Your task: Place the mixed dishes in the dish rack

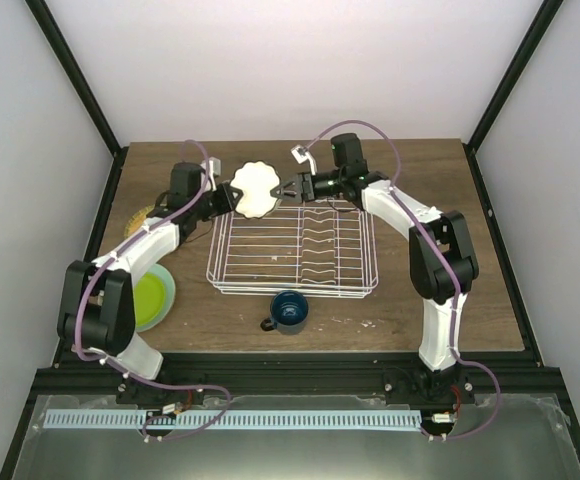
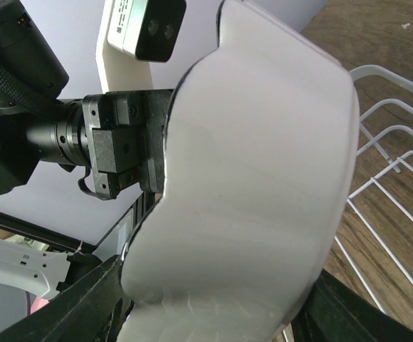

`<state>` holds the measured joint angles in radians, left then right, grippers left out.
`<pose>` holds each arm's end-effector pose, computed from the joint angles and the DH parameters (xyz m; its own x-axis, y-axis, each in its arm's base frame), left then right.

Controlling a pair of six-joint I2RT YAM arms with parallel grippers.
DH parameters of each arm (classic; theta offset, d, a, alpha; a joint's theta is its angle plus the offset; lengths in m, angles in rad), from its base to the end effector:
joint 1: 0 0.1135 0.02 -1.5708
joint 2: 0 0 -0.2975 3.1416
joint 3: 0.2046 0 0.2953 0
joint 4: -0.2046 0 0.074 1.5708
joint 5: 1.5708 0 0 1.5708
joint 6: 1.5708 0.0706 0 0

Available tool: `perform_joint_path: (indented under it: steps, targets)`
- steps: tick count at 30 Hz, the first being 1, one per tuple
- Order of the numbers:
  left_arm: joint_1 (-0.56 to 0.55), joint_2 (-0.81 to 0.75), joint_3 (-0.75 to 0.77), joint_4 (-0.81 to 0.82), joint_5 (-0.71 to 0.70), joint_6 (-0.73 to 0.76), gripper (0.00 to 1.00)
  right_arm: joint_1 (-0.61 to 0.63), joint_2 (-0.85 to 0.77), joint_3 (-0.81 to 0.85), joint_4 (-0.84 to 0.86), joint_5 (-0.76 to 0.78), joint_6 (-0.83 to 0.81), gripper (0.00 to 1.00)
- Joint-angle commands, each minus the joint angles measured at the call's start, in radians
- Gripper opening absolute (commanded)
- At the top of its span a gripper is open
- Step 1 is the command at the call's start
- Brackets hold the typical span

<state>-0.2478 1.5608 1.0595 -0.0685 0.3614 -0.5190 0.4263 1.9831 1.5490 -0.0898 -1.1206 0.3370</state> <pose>0.3985 -0.1266 0.2491 -0.7111 -0.2987 -0.6365 0.1904 0.7896 -0.5833 0.4449 0.2718 0.2665 -0.7241 -0.1708 -0.6682 -0.6891 0.1381 0.7114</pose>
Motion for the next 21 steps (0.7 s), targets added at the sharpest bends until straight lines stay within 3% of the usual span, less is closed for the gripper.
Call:
perform_joint_path:
  steps: [1, 7, 18, 21]
  targets:
    - [-0.044, 0.034, -0.013, 0.123, 0.098, -0.045, 0.08, 0.043, -0.004, 0.014, 0.049, -0.06, -0.036, 0.35]
    - [-0.044, 0.036, -0.047, 0.115, 0.08, -0.024, 0.24, 0.042, -0.003, 0.01, 0.041, -0.021, -0.046, 0.31]
    - [-0.044, 0.03, -0.051, 0.093, 0.074, -0.001, 0.29, 0.042, 0.036, 0.038, 0.007, 0.033, -0.056, 0.23]
    - [-0.044, 0.027, -0.04, 0.075, 0.072, 0.009, 0.38, 0.042, 0.038, 0.039, -0.023, 0.064, -0.085, 0.23]
